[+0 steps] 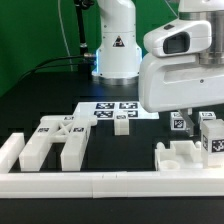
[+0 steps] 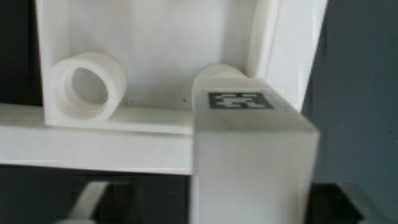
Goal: Assemble chair
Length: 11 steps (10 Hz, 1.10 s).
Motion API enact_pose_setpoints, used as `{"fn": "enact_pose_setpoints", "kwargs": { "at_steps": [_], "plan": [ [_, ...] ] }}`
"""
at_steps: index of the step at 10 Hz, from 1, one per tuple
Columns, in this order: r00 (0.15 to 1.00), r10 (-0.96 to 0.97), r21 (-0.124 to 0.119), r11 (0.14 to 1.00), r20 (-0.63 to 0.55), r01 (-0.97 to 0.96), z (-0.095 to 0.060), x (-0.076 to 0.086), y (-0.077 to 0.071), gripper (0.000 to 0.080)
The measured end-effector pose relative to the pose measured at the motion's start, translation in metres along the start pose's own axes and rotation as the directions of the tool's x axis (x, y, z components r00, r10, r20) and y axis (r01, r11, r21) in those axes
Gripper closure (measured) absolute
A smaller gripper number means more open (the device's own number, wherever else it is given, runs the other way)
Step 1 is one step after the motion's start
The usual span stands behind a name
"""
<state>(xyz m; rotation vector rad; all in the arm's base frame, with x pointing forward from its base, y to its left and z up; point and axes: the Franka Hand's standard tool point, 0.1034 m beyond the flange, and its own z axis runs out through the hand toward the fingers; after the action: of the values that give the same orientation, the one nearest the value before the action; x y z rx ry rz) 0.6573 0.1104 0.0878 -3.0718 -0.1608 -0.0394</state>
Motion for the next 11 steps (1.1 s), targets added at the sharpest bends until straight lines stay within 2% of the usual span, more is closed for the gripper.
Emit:
{"fn": "enact_pose_setpoints", "kwargs": {
  "at_steps": [1, 4, 5, 7, 8, 9, 11],
  "plan": [
    [0.999, 0.032, 0.0, 0.999, 0.0, -0.032, 0.0, 0.0, -0.0004, 0.0517],
    [0.963, 0.27, 0.001, 0.963, 0.001, -0.27, 0.0004, -0.0003, -0.002, 0.0515],
    [0.907, 0.421, -0.009, 0.907, 0.015, -0.421, 0.0015, -0.0036, -0.0051, 0.0515],
    [0.751, 0.66, -0.015, 0.751, 0.011, -0.66, 0.0022, -0.0036, -0.0041, 0.0515],
    [0.676, 0.737, -0.013, 0.676, 0.007, -0.736, 0.0023, -0.0028, -0.0033, 0.0515],
    [0.62, 0.784, -0.001, 0.62, -0.005, -0.784, 0.0025, -0.0009, -0.0018, 0.0515],
    [0.504, 0.864, 0.0, 0.504, 0.0, -0.864, 0.0024, -0.0015, -0.0012, 0.0515]
  ]
}}
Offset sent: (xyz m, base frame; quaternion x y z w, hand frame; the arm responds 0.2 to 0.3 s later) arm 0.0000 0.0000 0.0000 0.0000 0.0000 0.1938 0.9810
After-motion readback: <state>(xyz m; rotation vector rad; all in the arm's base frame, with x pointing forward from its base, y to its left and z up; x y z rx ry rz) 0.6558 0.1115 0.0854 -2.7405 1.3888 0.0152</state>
